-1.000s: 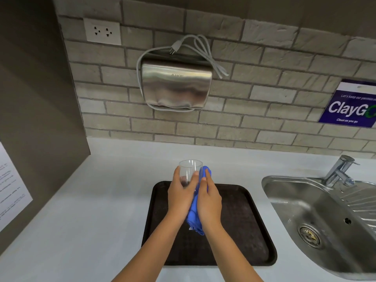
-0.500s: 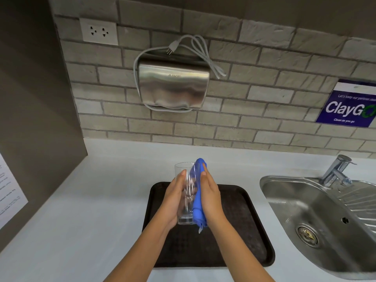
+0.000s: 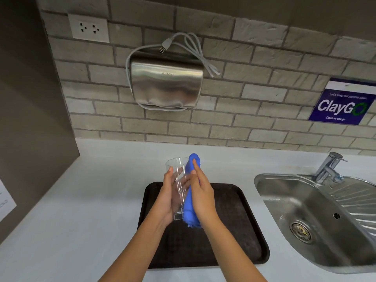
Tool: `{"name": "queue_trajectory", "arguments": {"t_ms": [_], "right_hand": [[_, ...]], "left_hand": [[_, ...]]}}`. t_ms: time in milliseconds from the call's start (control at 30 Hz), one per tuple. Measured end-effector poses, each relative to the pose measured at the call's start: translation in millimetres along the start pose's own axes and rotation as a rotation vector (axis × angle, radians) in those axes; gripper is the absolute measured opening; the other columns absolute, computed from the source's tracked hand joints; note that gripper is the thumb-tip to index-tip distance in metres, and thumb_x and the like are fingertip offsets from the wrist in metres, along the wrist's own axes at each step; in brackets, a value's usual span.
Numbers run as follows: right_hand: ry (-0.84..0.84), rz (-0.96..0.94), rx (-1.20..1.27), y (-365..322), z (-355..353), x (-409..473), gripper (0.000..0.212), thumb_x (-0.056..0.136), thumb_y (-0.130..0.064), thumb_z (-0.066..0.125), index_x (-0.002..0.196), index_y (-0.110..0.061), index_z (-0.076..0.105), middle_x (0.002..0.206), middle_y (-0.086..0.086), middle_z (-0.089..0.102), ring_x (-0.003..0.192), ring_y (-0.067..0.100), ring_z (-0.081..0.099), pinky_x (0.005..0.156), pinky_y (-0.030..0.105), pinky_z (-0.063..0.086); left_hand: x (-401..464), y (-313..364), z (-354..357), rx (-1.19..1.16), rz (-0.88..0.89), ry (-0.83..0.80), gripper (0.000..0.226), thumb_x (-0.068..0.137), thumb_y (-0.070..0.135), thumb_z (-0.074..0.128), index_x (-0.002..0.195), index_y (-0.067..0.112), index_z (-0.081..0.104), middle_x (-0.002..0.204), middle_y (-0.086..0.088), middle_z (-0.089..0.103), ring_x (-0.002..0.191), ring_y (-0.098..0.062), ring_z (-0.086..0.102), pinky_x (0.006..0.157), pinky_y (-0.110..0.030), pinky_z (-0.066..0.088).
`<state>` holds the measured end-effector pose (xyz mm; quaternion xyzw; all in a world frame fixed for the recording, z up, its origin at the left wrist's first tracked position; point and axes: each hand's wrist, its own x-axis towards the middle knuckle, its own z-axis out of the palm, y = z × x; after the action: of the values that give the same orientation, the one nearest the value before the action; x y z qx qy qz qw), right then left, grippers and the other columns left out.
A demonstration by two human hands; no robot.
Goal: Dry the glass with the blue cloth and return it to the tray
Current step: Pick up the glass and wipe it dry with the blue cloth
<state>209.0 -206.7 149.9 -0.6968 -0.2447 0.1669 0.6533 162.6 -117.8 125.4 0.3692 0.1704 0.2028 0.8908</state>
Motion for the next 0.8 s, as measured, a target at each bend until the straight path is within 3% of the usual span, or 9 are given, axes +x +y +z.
{"name": "queue_trajectory", "arguments": {"t_ms": [67,133,267,433,567,700,800], "right_hand": [[-0.034,0.109,0.155,-1,-3,4,0.039,0.100,-0.044,0.044,0.137,-0.039,0.052,0.130,-0.003,0.064,0.112,0.012,0.065,0.100,0.035,0.052],[-0.046,0.118,0.165,-1,-5,3,0.038,0.099,-0.048,0.044,0.136,-0.042,0.051,0.128,-0.006,0.063,0.110,0.012,0.066,0.096,0.034,0.054],[-0.031,0.104,0.151,3,-6,2,0.040,0.097,-0.054,0.043,0.136,-0.051,0.046,0.131,-0.010,0.059,0.114,0.009,0.063,0.100,0.035,0.052],[0.034,0.187,0.146,14,-7,-2,0.045,0.096,-0.055,0.042,0.136,-0.035,0.054,0.127,-0.002,0.065,0.112,0.016,0.065,0.101,0.043,0.051],[0.123,0.220,0.153,22,-4,0,0.037,0.102,-0.039,0.040,0.133,-0.030,0.057,0.130,0.002,0.064,0.117,0.020,0.062,0.104,0.045,0.048],[0.244,0.175,0.033,29,2,-2,0.039,0.102,-0.042,0.040,0.139,-0.035,0.050,0.135,-0.003,0.060,0.119,0.015,0.059,0.102,0.033,0.047],[0.231,0.034,-0.163,35,12,-12,0.043,0.103,-0.041,0.037,0.146,-0.042,0.036,0.143,-0.005,0.052,0.118,0.011,0.058,0.095,0.026,0.047]], "left_hand": [[5,3,1,-0.004,-0.002,0.001,0.056,0.085,0.064,0.057,0.116,0.022,0.078,0.118,-0.012,0.077,0.107,-0.026,0.075,0.075,-0.036,0.063],[8,4,0,0.013,-0.010,0.014,0.053,0.088,0.067,0.049,0.102,0.028,0.083,0.111,-0.008,0.079,0.100,-0.024,0.077,0.071,-0.035,0.063],[12,2,0,-0.002,-0.011,0.041,0.055,0.089,0.069,0.043,0.102,0.032,0.082,0.113,-0.007,0.079,0.099,-0.023,0.077,0.069,-0.035,0.063],[17,2,5,-0.022,-0.005,0.121,0.055,0.092,0.066,0.047,0.113,0.026,0.078,0.113,-0.010,0.078,0.097,-0.027,0.077,0.070,-0.039,0.062],[18,2,16,0.299,0.071,0.274,0.042,0.099,0.053,0.048,0.121,0.021,0.063,0.111,-0.008,0.069,0.099,-0.024,0.070,0.075,-0.035,0.057],[16,-13,12,0.719,0.263,0.257,0.060,0.097,0.042,0.060,0.150,0.021,0.040,0.104,0.005,0.066,0.090,-0.009,0.067,0.068,-0.016,0.054],[15,-10,13,0.600,0.157,0.275,0.066,0.096,0.045,0.061,0.152,0.023,0.037,0.118,-0.002,0.065,0.099,-0.017,0.068,0.080,-0.027,0.057]]}}
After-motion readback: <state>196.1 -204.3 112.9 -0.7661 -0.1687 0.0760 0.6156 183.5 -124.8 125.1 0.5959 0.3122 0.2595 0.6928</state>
